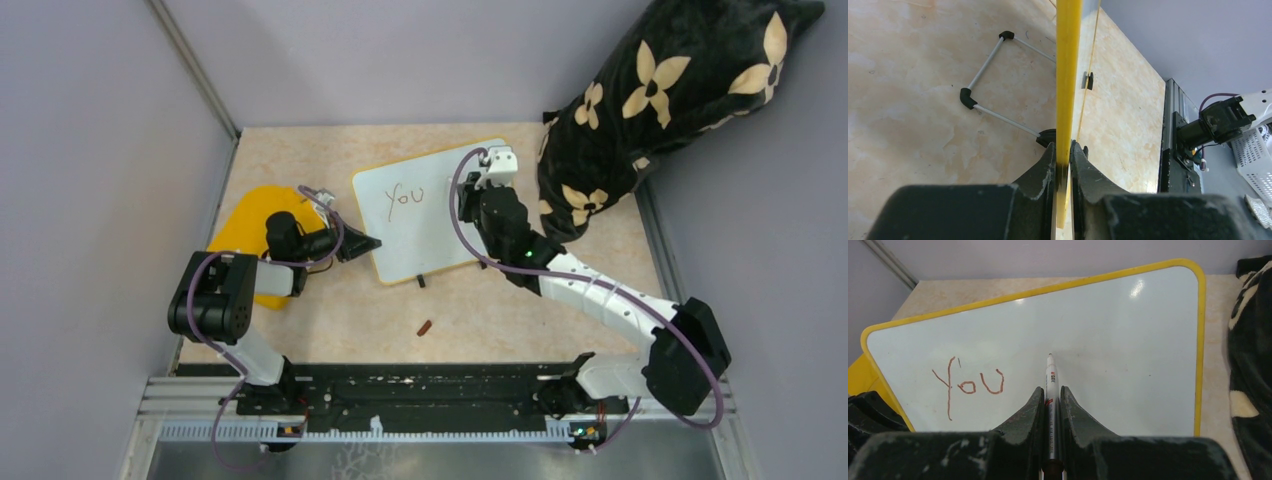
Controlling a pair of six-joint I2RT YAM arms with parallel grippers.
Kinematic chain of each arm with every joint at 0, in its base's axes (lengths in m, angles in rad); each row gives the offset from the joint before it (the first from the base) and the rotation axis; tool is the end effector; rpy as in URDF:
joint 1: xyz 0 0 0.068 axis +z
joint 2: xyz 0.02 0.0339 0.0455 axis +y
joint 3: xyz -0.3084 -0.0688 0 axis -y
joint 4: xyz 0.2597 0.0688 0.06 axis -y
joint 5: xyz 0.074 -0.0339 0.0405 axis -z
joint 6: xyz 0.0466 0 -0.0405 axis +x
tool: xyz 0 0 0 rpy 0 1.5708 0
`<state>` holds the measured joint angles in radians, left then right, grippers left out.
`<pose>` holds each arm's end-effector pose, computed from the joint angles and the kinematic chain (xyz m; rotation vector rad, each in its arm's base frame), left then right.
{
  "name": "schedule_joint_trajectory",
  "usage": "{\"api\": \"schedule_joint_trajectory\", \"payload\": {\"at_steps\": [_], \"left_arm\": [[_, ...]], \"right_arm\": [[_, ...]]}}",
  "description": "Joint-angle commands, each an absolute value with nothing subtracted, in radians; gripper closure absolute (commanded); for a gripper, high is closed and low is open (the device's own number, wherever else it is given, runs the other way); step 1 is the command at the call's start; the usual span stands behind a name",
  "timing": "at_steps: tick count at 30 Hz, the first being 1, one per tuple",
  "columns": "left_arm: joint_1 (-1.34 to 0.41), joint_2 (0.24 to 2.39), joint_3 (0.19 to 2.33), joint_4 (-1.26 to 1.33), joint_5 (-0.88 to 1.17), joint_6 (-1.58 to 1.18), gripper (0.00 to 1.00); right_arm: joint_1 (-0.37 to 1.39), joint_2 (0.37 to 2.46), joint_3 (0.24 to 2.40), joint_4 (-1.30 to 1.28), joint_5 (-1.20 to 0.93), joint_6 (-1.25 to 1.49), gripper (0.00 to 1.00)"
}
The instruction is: Write a sentence on the whiteboard
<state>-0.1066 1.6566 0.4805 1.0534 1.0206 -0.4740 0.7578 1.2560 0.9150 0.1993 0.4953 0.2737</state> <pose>0.2934 -0.0713 0.1921 0.4915 1.7359 -1.2765 0.2354 0.1923 0.3602 -0.0446 1.7068 0.3467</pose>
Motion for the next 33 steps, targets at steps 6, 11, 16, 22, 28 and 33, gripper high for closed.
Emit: {"api": "schedule_joint_trajectory", "payload": {"at_steps": [6, 11, 16, 22, 28, 33], "left_arm": [[-0.11, 1.66, 0.494, 1.003, 0.991, -0.436, 1.0], [-0.112, 1.661, 0.495, 1.003, 0.989, -0.434, 1.0], [-0.112, 1.663, 0.495, 1.003, 0.989, -0.434, 1.0], [-0.112, 1.662, 0.495, 1.002, 0.99, -0.434, 1.0], [-0.112, 1.661, 0.495, 0.999, 0.988, -0.433, 1.0], [-0.112, 1.662, 0.495, 0.997, 0.988, -0.431, 1.0]], "right_arm": [[0.75, 1.297, 0.945, 0.275, 0.487, 0.279, 1.0], [0.75, 1.303, 0.947, 0.276, 0.468, 0.281, 1.0], [0.751, 1.301, 0.936, 0.267, 0.437, 0.284, 1.0], [0.75, 1.297, 0.919, 0.229, 0.4, 0.291, 1.0], [0.75, 1.278, 0.889, 0.189, 0.387, 0.295, 1.0], [0.751, 1.265, 0.87, 0.157, 0.399, 0.301, 1.0]]}}
